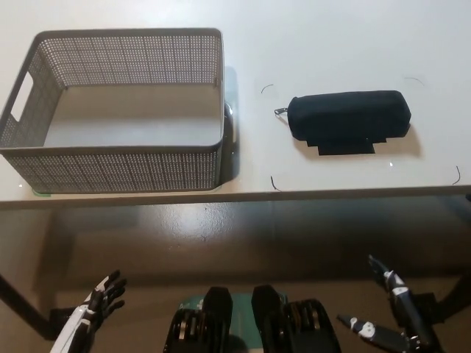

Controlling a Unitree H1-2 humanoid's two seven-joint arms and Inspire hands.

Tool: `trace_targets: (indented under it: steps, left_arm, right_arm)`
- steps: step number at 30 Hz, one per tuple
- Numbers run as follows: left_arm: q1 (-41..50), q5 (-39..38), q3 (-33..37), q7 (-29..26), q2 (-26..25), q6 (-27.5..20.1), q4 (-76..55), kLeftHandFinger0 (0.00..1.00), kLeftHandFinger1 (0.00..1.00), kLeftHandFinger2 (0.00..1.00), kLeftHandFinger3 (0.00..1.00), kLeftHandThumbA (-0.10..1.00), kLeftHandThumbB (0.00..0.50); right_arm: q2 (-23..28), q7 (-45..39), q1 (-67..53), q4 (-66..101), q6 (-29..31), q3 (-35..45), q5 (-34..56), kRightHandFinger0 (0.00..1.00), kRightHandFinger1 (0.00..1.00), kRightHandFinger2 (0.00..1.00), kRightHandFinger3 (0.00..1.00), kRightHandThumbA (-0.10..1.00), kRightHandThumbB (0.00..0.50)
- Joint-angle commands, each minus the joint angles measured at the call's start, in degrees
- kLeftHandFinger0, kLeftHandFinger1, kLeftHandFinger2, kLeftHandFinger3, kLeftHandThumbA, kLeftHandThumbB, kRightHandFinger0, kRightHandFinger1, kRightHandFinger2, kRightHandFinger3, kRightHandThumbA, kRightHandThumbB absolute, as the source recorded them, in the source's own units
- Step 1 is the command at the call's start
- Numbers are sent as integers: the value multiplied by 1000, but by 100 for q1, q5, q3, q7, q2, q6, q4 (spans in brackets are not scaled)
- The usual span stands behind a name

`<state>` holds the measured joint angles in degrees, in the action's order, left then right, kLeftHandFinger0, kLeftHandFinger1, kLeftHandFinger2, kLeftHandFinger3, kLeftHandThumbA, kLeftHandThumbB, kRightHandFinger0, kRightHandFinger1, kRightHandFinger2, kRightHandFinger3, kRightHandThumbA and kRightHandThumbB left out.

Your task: Use the right hand to pick up the pencil case on the right hand side and put it into a grey container on the left side

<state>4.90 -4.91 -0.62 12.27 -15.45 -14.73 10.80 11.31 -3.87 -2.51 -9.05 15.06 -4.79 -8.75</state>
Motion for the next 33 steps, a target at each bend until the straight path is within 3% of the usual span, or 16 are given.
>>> trace_targets:
  steps: [1,11,13,17,20,22,24,25,27,29,33]
  left_arm:
    - [-36,-324,-46,329,-172,-479,-23,1000,1000,1000,1000,1000,365]
    - [-53,-313,-66,371,-165,-387,-57,1000,1000,1000,1000,1000,384]
    - [-41,-278,-71,370,-184,-427,-69,1000,1000,1000,1000,1000,375]
    - [36,-291,-71,406,-182,-456,-75,1000,1000,1000,1000,1000,365]
    - [79,-306,-72,433,-173,-418,-65,1000,1000,1000,1000,1000,384]
    - [94,-212,-74,390,-174,-525,-23,1000,1000,1000,1000,1000,381]
    - [120,-256,-78,428,-172,-516,-27,1000,1000,1000,1000,1000,383]
    - [131,-312,-79,476,-177,-458,-36,1000,1000,1000,1000,1000,388]
    - [155,-381,-85,531,-189,-352,-66,1000,1000,1000,1000,1000,388]
    - [148,-326,-85,522,-185,-491,-24,1000,1000,1000,1000,1000,370]
    - [133,-318,-85,534,-182,-517,25,1000,1000,1000,1000,1000,386]
  right_arm:
    - [413,130,-241,1689,-177,245,-881,1000,1000,1000,1000,1000,295]
    - [715,-86,-465,3661,-949,768,-1319,1000,1000,1000,1000,1000,330]
    - [796,-162,-372,3898,-1139,882,-1289,1000,1000,1000,1000,1000,374]
    - [949,-261,-124,4142,-1374,1042,-1761,1000,1000,1000,1000,1000,394]
    - [1064,-311,172,4151,-1480,1103,-2101,1000,1000,1000,1000,969,441]
    - [1135,-422,461,4170,-1698,1110,-2141,1000,1000,1000,1000,799,477]
    - [1249,-587,739,4166,-1928,1089,-2215,1000,1000,1000,1000,524,499]
    - [1329,-692,891,4152,-2046,1071,-2234,1000,1000,1000,1000,469,500]
    - [1443,-861,1098,4146,-2274,1026,-2396,1000,1000,1000,1000,402,483]
    - [1596,-980,1409,4007,-2407,978,-2412,1000,1000,1000,1000,365,500]
    - [1833,-1319,1992,3808,-2814,852,-2532,1000,1000,1000,1000,371,500]
